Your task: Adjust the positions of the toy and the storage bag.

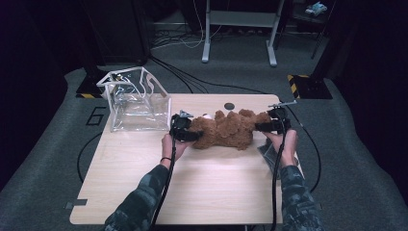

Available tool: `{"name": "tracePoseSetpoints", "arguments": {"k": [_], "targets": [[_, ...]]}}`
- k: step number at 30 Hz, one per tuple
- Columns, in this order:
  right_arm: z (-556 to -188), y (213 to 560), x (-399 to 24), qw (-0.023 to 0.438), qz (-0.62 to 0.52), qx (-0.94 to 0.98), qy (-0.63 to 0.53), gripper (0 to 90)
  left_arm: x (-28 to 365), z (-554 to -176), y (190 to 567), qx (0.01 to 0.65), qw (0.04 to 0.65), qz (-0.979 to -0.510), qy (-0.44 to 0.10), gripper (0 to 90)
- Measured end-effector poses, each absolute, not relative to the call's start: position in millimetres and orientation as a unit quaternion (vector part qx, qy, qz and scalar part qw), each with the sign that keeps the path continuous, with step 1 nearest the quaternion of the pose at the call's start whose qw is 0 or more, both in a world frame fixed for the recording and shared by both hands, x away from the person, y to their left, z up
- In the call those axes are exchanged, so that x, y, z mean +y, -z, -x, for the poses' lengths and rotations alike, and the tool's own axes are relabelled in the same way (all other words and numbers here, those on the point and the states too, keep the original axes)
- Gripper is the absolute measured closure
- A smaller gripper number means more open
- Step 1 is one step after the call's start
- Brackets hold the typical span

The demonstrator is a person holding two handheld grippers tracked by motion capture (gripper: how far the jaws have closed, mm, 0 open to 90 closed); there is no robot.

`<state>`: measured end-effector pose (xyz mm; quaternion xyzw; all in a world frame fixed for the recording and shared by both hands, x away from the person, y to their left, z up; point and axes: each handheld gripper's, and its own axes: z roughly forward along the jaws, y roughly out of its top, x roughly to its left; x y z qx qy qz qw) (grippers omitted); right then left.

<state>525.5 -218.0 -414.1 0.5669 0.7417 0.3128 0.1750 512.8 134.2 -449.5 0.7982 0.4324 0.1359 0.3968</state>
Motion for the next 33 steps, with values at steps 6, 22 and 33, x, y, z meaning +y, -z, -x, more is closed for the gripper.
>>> {"name": "tracePoseSetpoints", "arguments": {"k": [6,22,33], "targets": [[-522.0,417.2,-218.0,0.188,-0.557,0.742,-0.322,62.1,132.4,-512.5,451.0,0.429,0.395,-0.8,-0.143,63.6],[-506.4,403.8,-209.7,0.238,-0.542,0.729,-0.342,74.0,131.8,-506.1,442.3,0.416,0.416,-0.788,-0.183,77.6],[-487.7,385.2,-209.5,0.256,-0.523,0.724,-0.371,74.1,142.4,-511.6,422.1,0.406,0.428,-0.784,-0.194,77.8]]}}
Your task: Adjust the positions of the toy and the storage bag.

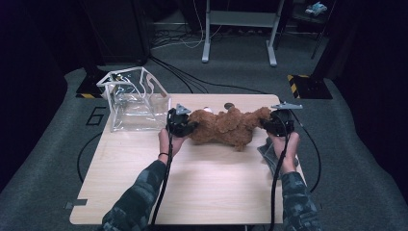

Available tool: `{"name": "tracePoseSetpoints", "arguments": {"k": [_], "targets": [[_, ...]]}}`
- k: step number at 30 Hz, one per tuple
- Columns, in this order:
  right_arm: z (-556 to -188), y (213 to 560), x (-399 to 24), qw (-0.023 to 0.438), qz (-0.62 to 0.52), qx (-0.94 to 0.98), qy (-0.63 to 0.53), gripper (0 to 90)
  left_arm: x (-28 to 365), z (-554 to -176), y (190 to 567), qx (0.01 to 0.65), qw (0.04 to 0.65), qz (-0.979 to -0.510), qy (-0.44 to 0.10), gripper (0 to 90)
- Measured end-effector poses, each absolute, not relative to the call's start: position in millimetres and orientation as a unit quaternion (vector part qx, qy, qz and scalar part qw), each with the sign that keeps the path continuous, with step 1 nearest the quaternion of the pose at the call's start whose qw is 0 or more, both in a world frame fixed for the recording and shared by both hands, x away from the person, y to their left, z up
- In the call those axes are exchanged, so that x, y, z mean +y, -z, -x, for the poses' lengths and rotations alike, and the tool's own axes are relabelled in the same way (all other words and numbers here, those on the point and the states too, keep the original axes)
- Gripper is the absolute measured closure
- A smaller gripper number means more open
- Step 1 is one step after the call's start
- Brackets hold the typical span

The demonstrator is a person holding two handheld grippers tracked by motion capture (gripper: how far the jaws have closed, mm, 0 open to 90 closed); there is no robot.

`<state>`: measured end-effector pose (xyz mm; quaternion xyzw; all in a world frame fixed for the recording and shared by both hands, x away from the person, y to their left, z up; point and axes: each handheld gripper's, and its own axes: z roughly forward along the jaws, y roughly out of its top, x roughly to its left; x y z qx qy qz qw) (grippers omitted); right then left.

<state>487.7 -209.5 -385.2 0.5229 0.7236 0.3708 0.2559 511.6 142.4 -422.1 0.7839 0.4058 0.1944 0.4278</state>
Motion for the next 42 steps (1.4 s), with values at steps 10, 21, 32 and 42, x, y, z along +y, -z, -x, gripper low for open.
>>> {"name": "tracePoseSetpoints", "arguments": {"k": [10,21,32,42], "targets": [[-464.1,362.9,-201.4,0.269,-0.507,0.717,-0.396,74.3,148.8,-524.0,406.9,0.395,0.428,-0.786,-0.207,78.2],[-439.0,357.3,-193.2,0.268,-0.501,0.714,-0.408,74.4,147.2,-538.1,400.9,0.38,0.418,-0.796,-0.217,78.2],[-420.3,391.2,-170.5,0.231,-0.503,0.738,-0.386,74.3,141.8,-554.7,428.3,0.385,0.353,-0.83,-0.199,74.9],[-421.2,403.5,-171.1,0.208,-0.511,0.74,-0.384,72.5,166.7,-545.0,432.3,0.433,0.367,-0.806,-0.165,39.6]]}}
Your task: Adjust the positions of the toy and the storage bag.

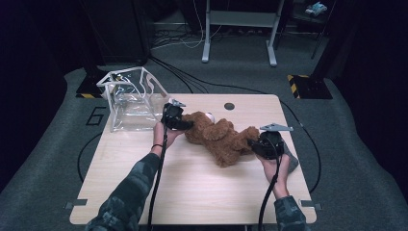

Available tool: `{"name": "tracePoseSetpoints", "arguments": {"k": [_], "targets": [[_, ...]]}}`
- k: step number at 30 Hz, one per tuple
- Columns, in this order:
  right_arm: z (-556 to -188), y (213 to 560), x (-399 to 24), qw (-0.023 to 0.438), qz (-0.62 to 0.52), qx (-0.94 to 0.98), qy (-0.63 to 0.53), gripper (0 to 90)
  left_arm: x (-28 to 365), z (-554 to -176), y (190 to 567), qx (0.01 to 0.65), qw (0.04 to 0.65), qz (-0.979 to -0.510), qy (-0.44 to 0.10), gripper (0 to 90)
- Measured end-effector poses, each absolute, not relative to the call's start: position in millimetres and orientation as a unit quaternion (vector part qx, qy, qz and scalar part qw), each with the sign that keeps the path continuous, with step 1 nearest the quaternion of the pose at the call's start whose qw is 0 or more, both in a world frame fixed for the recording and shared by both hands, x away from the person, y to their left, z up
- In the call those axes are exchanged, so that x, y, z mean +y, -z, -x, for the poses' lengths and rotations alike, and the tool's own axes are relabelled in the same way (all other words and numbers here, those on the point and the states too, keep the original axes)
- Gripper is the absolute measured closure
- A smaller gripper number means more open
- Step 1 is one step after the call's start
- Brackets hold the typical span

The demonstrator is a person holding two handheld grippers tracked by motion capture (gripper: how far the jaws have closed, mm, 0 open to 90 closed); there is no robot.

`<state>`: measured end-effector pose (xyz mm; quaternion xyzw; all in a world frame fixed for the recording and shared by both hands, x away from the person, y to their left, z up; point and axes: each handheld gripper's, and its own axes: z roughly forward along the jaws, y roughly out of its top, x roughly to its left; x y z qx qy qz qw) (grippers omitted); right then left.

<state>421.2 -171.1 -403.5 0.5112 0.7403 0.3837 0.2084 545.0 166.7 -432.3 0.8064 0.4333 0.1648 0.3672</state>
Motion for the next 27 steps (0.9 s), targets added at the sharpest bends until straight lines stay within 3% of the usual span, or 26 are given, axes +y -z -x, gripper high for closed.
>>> {"name": "tracePoseSetpoints", "arguments": {"k": [2,7,15,27], "targets": [[-421.1,406.3,-170.8,0.204,-0.512,0.742,-0.381,71.9,170.4,-538.4,433.9,0.44,0.375,-0.8,-0.16,30.9],[-422.4,409.5,-170.9,0.197,-0.512,0.747,-0.376,71.3,177.3,-517.3,434.5,0.437,0.392,-0.796,-0.149,24.4],[-422.7,412.4,-172.0,0.192,-0.511,0.752,-0.369,70.6,164.5,-490.5,430.0,0.414,0.418,-0.798,-0.133,19.9],[-425.4,411.8,-172.0,0.187,-0.512,0.757,-0.36,69.8,110.9,-470.9,408.7,0.351,0.434,-0.821,-0.121,17.1]]}}
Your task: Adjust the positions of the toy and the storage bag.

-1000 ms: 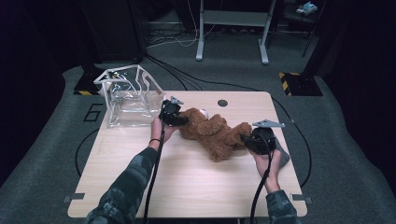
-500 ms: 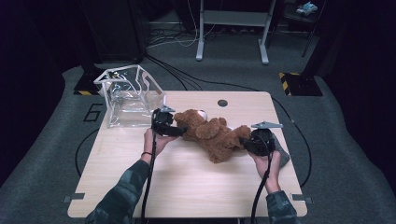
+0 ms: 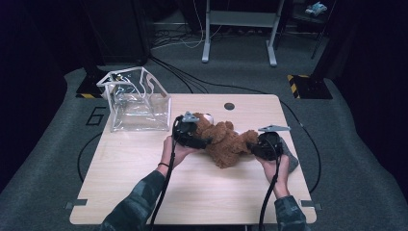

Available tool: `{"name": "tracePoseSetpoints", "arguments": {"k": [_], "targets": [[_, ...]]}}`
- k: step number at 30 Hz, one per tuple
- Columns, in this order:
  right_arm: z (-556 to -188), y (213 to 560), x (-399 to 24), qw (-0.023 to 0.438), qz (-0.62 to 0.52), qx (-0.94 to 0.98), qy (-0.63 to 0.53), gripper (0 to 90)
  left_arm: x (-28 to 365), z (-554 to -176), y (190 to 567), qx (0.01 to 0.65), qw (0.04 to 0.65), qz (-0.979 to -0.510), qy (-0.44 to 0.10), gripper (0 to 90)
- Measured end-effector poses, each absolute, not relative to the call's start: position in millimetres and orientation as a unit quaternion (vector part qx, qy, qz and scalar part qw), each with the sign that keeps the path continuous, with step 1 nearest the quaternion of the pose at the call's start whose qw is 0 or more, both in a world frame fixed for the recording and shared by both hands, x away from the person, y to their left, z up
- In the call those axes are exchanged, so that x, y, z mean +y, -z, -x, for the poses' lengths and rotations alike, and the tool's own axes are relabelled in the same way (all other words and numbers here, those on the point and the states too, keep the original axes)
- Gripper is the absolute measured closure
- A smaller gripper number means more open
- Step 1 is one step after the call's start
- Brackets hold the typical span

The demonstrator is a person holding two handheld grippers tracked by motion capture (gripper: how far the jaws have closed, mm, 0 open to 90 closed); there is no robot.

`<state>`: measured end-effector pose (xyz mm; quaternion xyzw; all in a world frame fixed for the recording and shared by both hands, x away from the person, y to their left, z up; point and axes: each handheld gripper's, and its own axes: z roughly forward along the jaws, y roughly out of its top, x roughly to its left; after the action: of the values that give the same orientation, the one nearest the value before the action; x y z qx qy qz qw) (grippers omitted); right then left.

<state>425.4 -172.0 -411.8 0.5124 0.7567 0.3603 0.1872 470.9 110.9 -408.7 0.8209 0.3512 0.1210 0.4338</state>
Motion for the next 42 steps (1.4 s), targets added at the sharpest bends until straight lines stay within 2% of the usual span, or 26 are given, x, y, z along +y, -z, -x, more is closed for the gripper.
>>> {"name": "tracePoseSetpoints", "arguments": {"k": [7,9,11,12,14,17,22,29,37,42], "targets": [[-425.5,411.1,-170.9,0.185,-0.514,0.756,-0.359,69.6,81.3,-472.3,407.7,0.34,0.424,-0.828,-0.136,16.9],[-425.3,411.1,-170.9,0.187,-0.512,0.758,-0.358,69.5,76.7,-473.6,408.2,0.336,0.426,-0.829,-0.139,19.7],[-424.6,410.8,-170.8,0.186,-0.51,0.76,-0.358,69.1,73.1,-473.5,408.9,0.323,0.427,-0.832,-0.147,45.4],[-424.1,410.8,-170.9,0.184,-0.508,0.761,-0.358,68.8,72.0,-472.6,409.4,0.319,0.422,-0.835,-0.151,45.4],[-422.6,410.3,-172.3,0.182,-0.503,0.765,-0.359,66.1,73.4,-470.6,412.0,0.31,0.423,-0.835,-0.166,61.9],[-420.7,409.9,-178.6,0.17,-0.499,0.763,-0.373,60.0,83.8,-467.3,417.8,0.315,0.431,-0.829,-0.164,70.5],[-416.8,404.3,-192.2,0.157,-0.511,0.739,-0.409,43.4,102.9,-462.8,428.1,0.329,0.438,-0.821,-0.16,72.7],[-418.7,400.2,-215.1,0.176,-0.542,0.717,-0.401,25.8,128.5,-453.9,445.2,0.345,0.451,-0.811,-0.141,72.5],[-440.1,424.9,-198.2,0.156,-0.532,0.759,-0.342,18.5,146.7,-444.7,459.0,0.362,0.459,-0.801,-0.131,71.4],[-460.1,443.2,-182.9,0.121,-0.539,0.765,-0.33,17.0,151.0,-440.0,463.6,0.368,0.457,-0.799,-0.132,70.0]]}}
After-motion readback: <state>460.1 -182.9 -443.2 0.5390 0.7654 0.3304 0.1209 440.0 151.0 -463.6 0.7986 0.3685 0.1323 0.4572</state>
